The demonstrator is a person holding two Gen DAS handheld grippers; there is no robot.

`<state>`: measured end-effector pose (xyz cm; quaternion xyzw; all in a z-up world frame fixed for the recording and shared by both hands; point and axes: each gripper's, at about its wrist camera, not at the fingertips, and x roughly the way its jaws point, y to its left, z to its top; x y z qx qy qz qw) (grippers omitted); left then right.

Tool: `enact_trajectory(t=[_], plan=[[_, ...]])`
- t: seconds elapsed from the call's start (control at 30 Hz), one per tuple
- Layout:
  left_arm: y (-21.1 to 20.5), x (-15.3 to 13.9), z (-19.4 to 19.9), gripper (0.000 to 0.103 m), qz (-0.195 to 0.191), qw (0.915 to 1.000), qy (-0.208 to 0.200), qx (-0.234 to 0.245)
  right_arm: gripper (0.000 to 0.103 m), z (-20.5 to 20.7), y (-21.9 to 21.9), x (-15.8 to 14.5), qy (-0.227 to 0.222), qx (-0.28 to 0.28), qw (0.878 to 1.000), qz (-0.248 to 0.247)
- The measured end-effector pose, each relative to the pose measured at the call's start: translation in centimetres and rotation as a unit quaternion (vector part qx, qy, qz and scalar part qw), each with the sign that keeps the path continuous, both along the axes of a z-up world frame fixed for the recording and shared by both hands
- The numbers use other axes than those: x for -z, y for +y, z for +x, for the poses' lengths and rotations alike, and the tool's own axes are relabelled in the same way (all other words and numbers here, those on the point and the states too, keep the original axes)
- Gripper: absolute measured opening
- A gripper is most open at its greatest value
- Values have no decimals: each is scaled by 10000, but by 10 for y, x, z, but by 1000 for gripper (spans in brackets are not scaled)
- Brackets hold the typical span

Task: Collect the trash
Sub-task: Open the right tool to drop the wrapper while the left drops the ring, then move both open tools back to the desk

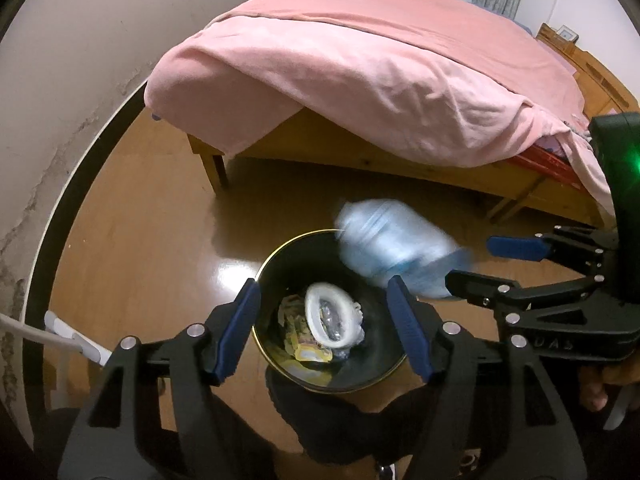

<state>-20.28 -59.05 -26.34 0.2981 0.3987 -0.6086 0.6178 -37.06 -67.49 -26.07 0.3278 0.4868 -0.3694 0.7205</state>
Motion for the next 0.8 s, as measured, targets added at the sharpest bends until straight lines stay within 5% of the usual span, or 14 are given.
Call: enact_trajectory(t=[0.33, 0.43, 0.53, 0.8], plan=[[3, -1, 0, 65, 6, 10000, -92, 1, 62, -1, -5, -3, -42, 47, 10000, 30], [9, -7, 4, 73, -84, 9998, -181, -36, 64, 3, -9, -13, -117, 42, 9999, -5], [19, -19, 9, 88, -205, 9991, -343, -123, 77, 12, -11, -34, -283, -37, 9995, -159], [75, -100, 46, 92, -673, 9915, -926, -619, 86, 76, -3, -127, -858, -592, 9904, -903]])
